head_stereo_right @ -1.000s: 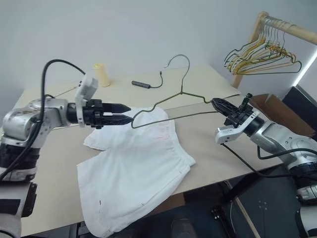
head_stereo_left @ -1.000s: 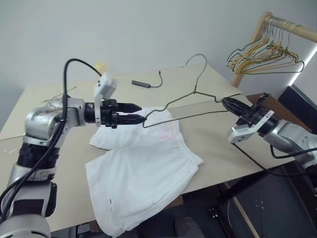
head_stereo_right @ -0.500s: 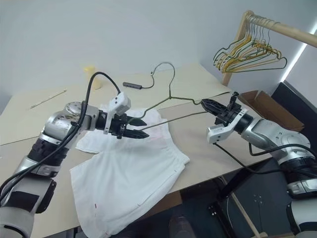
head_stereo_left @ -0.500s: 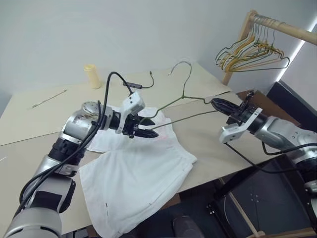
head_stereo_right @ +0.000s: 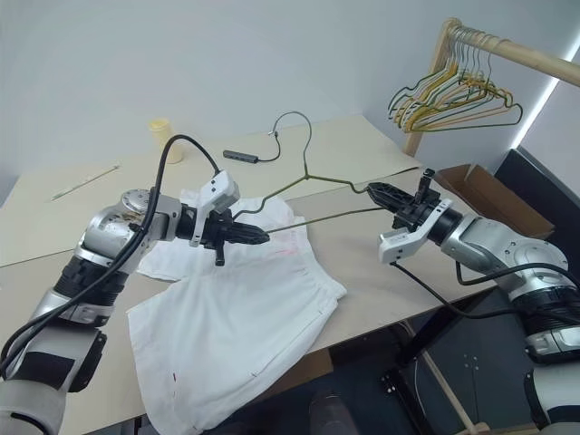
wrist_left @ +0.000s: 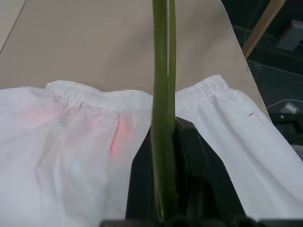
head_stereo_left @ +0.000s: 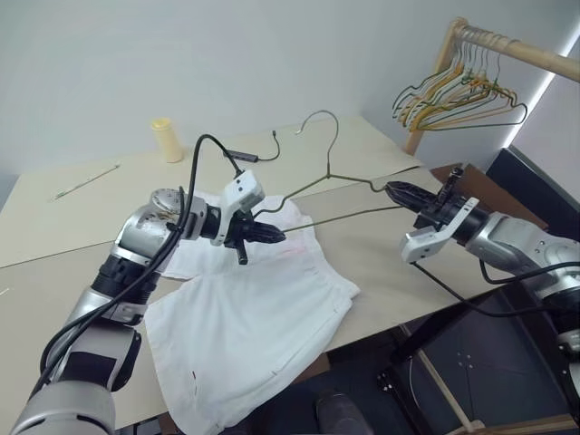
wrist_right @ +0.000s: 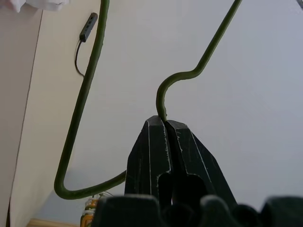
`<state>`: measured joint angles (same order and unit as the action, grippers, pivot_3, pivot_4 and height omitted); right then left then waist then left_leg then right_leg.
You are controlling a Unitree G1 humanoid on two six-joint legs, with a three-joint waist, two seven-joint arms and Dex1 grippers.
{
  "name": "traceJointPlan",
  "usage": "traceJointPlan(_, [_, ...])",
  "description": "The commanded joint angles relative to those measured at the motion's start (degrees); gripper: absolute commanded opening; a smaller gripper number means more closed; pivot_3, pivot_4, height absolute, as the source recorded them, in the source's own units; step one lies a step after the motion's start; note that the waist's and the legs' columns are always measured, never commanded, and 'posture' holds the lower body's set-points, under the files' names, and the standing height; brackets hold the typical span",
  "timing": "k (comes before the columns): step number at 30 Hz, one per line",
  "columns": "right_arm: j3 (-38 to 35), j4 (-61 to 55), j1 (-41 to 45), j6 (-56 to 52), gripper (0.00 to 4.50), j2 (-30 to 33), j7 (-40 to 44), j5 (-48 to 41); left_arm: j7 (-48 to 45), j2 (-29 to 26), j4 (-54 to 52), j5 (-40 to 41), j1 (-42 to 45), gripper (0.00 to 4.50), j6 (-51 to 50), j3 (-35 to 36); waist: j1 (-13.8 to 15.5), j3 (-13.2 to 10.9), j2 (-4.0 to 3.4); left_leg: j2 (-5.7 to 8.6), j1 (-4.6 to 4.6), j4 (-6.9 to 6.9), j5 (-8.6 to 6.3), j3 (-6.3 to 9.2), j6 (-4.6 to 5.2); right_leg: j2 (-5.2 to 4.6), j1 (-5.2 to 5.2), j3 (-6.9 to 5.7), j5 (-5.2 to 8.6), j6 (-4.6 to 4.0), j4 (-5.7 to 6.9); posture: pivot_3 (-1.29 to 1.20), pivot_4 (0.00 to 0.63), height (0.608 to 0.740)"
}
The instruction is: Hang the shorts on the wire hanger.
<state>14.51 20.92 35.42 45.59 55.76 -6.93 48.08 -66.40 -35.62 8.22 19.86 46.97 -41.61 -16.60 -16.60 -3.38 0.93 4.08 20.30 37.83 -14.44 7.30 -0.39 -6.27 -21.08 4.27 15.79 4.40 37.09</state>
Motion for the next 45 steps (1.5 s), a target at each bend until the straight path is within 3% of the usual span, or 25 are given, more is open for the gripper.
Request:
traceJointPlan(1, [-2.1, -2.5, 0.3, 5.0, 0.78, 2.6, 5.9, -10.3, -0.7, -3.0, -2.6, -0.3, -1.6, 0.0, 1.2, 2.7, -0.1, 0.0, 0.0, 0.0, 0.0, 0.0, 0.0, 0.0, 0.0, 0.0, 0.0, 0.0, 0.0, 0.0, 0.0, -0.23, 0.0, 0.74])
traceJointPlan(6, [-0.8, -13.9, -7.2, -5.1, 2.39, 7.6, 33.0, -46.9, -1.9, -9.0, -4.8, -4.2, -6.5, 0.0, 10.1, 3.3, -0.2, 0.0, 0.0, -0.12, 0.0, -0.01, -0.05, -0.01, 0.08, 0.01, 0.07, -0.01, 0.01, 0.01, -0.03, -0.21, 0.0, 0.74])
traceJointPlan(9, [-2.5, -26.2, -9.5, -31.9, 3.46, 10.5, 51.4, -76.7, -2.2, -11.0, -6.0, -7.2, -9.8, 0.0, 20.0, 3.8, 0.4, 0.0, 0.0, -0.07, -0.03, 0.05, -0.1, 0.03, 0.16, -0.16, 0.3, -0.08, -0.05, 0.15, -0.1, -0.19, 0.0, 0.74])
traceJointPlan(11, [-3.0, -29.0, -7.2, -45.4, 4.11, 11.8, 59.5, -85.2, -2.4, -11.2, -6.4, -8.4, -10.7, 0.0, 23.9, 3.9, 1.1, 0.0, -0.01, -0.06, -0.13, 0.09, -0.13, 0.06, 0.22, -0.2, 0.56, -0.12, -0.1, 0.25, -0.24, -0.18, 0.0, 0.74])
traceJointPlan(18, [3.4, -25.5, 7.5, -71.1, 4.11, 5.4, 69.3, -80.0, -3.0, -9.9, -9.4, -7.3, -11.3, 0.0, 24.0, 5.3, 4.7, 0.1, -0.15, -0.06, -0.04, 0.24, -0.17, 0.12, 0.28, -0.2, 0.32, -0.14, -0.21, 0.36, -0.31, -0.15, 0.0, 0.74])
traceJointPlan(26, [8.7, -21.0, 12.8, -76.1, 4.11, -1.3, 74.4, -67.8, -3.3, -9.3, -10.4, -7.1, -11.2, 0.0, 23.3, 5.9, 6.7, 0.3, -0.21, 0.1, 2.1, 1.03, -0.08, 0.1, 0.13, -0.29, -2.07, -0.15, -0.26, 0.28, 0.6, -0.14, 0.0, 0.74])
traceJointPlan(28, [9.5, -19.8, 13.6, -76.5, 4.11, -2.7, 74.9, -65.4, -3.3, -9.1, -10.5, -7.1, -11.3, 0.0, 23.2, 6.0, 6.6, 0.3, -0.21, 0.15, 2.19, 1.09, -0.07, 0.06, 0.12, -0.34, -2.14, -0.14, -0.26, 0.28, 0.6, -0.14, 0.0, 0.74])
traceJointPlan(31, [9.2, -18.5, 14.1, -76.7, 3.52, -4.5, 75.6, -63.0, -3.4, -9.0, -10.7, -7.2, -11.3, 0.0, 23.0, 6.0, 6.6, 0.3, -0.21, 0.16, 2.11, 1.07, -0.08, 0.04, 0.13, -0.32, -2.1, -0.14, -0.27, 0.28, 0.63, -0.14, 0.0, 0.74])
traceJointPlan(41, [7.6, -18.5, 13.2, -76.1, 0.01, -6.6, 77.7, -59.3, -4.2, -8.5, -10.4, -6.9, -11.0, 0.0, 23.0, 6.1, 6.2, 0.3, -0.21, 0.16, 1.93, 1.09, -0.06, 0.04, 0.1, -0.3, -2.04, -0.14, -0.31, 0.22, 0.94, -0.14, 0.0, 0.74])
traceJointPlan(45, [6.7, -18.9, 12.5, -76.0, 0.01, -6.7, 78.4, -58.8, -4.7, -7.7, -9.6, -6.3, -11.5, 0.0, 25.5, 7.0, 6.2, 0.3, -0.21, 0.15, 1.93, 1.1, -0.05, 0.04, 0.09, -0.29, -2.04, -0.14, -0.31, 0.21, 0.95, -0.14, 0.0, 0.74])
